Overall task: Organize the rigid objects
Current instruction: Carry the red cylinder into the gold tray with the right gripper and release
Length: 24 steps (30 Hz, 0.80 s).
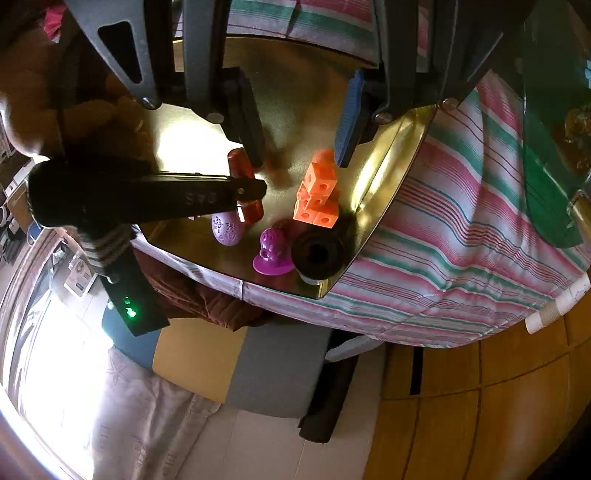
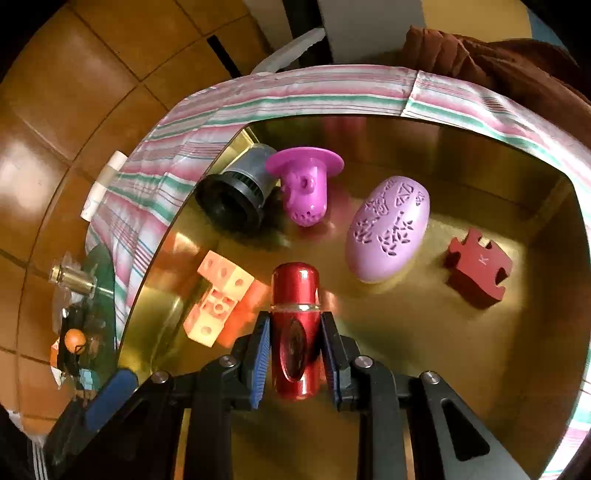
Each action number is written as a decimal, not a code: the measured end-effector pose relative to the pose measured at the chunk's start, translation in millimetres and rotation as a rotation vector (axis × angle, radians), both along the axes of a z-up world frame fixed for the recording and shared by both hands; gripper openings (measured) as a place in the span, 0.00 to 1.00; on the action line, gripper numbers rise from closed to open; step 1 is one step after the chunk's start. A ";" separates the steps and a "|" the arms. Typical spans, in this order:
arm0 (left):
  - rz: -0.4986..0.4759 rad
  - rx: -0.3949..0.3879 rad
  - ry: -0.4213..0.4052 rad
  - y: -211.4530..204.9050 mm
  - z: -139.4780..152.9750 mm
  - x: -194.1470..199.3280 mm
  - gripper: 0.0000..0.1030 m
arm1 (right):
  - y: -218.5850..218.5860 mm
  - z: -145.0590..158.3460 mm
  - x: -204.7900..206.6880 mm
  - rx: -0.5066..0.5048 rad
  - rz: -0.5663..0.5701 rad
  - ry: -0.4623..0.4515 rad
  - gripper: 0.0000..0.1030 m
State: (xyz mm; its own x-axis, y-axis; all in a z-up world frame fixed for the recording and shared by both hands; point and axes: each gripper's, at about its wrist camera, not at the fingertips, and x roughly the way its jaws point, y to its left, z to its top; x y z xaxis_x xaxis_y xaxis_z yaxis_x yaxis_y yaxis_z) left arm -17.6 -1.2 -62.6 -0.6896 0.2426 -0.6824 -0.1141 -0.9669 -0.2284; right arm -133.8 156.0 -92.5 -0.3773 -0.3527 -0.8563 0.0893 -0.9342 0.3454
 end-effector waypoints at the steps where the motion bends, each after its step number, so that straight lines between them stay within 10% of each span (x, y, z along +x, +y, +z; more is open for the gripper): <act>1: 0.000 0.001 0.002 0.1 0.1 0.2 0.37 | -1.0 0.2 -0.8 0.008 -0.004 0.009 0.27; 24: -0.008 -0.035 -0.004 8.8 -0.2 2.5 0.37 | 21.2 13.3 25.1 0.030 -0.038 0.047 0.29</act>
